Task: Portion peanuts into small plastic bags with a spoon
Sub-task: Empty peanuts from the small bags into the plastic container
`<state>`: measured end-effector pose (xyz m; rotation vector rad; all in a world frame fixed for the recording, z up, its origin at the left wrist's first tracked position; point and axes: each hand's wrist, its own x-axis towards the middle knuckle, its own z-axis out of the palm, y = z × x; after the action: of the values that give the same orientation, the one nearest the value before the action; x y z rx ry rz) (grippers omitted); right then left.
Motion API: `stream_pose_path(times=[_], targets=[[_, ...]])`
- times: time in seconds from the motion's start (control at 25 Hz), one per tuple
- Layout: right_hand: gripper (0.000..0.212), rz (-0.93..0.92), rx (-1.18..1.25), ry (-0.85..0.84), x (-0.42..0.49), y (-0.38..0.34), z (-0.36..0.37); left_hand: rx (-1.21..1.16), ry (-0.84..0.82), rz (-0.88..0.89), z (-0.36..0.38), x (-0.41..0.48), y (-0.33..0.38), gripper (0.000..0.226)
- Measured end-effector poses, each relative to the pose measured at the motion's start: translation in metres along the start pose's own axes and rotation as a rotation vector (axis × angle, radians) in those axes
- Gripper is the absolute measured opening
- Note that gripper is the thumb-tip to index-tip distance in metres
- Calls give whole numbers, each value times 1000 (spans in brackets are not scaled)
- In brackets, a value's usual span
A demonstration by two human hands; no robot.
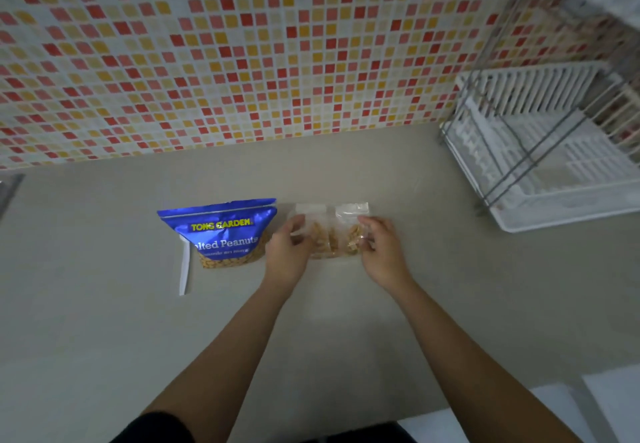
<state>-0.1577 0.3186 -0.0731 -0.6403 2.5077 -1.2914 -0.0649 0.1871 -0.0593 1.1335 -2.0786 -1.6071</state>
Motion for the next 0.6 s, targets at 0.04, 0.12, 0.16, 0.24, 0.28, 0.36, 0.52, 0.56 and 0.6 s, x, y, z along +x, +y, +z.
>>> stream_pose_path(times=[0.04,0.12,0.16,0.24,0.28,0.36,0.52,0.56,0.6], targets=[[45,1,-42,-37,9,-2,3,39,4,-17,8,9,-1,39],[46,8,-131,-161,18,-4,9,165,-56,-43,20,18,-1,38],[47,16,-196,-222,20,-4,12,252,-100,-21,23,18,0,39],[48,10,-381,-284,21,-2,14,517,-94,176,25,10,6,38],[48,-8,-463,-283,20,-1,14,635,-36,310,25,7,6,36],[50,-62,-509,-204,17,1,9,806,75,440,20,4,-4,40],[48,73,-463,81,-3,27,-10,643,54,187,13,-2,-28,34],[53,218,-483,79,-11,36,-15,586,48,159,11,-3,-30,32],[60,381,-494,48,-17,45,-18,542,36,154,9,-4,-30,31]])
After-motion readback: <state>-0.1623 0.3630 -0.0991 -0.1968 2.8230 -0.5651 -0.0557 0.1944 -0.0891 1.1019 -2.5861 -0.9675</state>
